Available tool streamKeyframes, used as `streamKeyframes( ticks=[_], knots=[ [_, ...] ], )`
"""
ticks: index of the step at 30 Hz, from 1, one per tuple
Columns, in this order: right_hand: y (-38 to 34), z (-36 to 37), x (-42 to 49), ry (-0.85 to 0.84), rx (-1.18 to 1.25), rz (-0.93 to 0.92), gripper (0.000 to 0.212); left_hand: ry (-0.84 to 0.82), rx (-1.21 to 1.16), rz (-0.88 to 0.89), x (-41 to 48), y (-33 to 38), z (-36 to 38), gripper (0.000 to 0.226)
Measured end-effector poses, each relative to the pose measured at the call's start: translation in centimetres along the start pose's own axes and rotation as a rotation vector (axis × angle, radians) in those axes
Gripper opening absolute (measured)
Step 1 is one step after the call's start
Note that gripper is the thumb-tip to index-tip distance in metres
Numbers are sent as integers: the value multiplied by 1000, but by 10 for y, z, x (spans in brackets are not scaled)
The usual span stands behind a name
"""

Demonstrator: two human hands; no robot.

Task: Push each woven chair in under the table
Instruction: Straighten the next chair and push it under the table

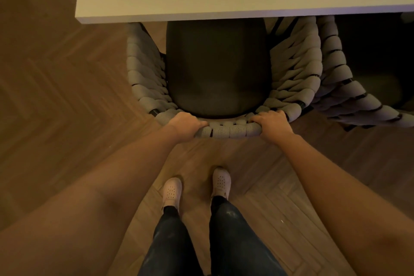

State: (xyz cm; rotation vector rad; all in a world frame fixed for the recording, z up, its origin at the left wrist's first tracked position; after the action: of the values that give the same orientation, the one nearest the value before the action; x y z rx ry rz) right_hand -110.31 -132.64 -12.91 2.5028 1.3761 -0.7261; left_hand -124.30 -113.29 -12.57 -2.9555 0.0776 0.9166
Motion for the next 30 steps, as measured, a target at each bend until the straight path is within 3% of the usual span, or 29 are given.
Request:
streamKeyframes(
  ticks=[11, 15, 18, 21, 30],
  knots=[
    [-2, -4, 11, -187, -109, 56, 50, -23, 10, -15, 2, 0, -1, 49],
    [-6, -7, 9, -322, -65, 56, 77, -48, -173, -75, -4, -3, 10, 69],
    [-23, -15, 5, -391, 144, 57, 90, 22, -292, -63, -17, -10, 11, 77],
    [-62, -26, 10, -364, 382, 29, 86, 96, -255, -73, -37, -25, 15, 76],
    [-235, -95, 73, -148, 417, -123, 65, 175, -328, -251, -129, -140, 42, 70]
  ],
)
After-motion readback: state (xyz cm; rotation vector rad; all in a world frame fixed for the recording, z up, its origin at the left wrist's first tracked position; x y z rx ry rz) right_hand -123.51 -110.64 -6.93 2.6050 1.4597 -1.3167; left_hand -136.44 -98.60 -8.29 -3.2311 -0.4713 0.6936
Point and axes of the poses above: each hand's wrist, its own x-axis towards the middle knuckle, its own z-axis out of the palm, y = z × x, the point moved 4 cm from there along x, towards the middle knuckle, and after that the axes turned 1 degree about -z, right-handed, at the moved point
